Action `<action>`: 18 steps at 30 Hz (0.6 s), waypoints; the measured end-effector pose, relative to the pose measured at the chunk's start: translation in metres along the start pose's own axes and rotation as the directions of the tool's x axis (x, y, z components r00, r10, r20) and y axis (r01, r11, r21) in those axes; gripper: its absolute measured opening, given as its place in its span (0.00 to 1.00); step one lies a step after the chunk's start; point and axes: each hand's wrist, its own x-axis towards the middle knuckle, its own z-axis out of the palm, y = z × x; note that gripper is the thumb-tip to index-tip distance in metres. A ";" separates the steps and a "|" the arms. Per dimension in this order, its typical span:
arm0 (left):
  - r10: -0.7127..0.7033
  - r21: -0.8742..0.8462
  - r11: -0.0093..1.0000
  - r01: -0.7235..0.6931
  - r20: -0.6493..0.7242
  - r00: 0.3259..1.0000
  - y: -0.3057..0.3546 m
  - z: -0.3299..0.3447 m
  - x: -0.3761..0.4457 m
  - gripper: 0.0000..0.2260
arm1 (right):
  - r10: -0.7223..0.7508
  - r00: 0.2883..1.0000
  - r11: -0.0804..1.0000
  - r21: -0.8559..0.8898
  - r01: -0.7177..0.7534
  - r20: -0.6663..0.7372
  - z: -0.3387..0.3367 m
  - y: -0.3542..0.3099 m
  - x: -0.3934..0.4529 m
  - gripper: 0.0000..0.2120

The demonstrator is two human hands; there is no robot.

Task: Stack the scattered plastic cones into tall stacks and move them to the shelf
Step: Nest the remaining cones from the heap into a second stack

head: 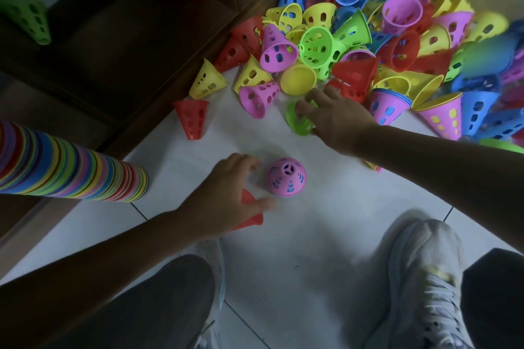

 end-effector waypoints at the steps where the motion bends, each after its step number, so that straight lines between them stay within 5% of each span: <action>1: -0.011 0.029 1.000 0.011 0.030 0.999 -0.003 0.007 -0.004 0.34 | -0.004 1.000 1.000 0.004 0.004 0.002 0.000 -0.001 -0.002 0.28; 5: -0.004 0.142 0.990 -0.012 0.113 0.994 -0.013 0.027 -0.016 0.34 | 0.007 1.000 0.996 0.086 -0.006 -0.007 0.005 -0.002 -0.010 0.29; 9: 0.084 0.172 0.982 -0.085 0.016 0.996 -0.023 0.031 -0.013 0.26 | 0.029 0.999 0.966 0.257 -0.023 -0.018 0.009 -0.003 -0.017 0.28; 18: -0.143 -0.284 0.952 0.112 -0.090 0.986 -0.007 -0.016 0.006 0.43 | 0.255 0.967 0.682 0.713 -0.164 -0.022 -0.002 -0.019 -0.039 0.36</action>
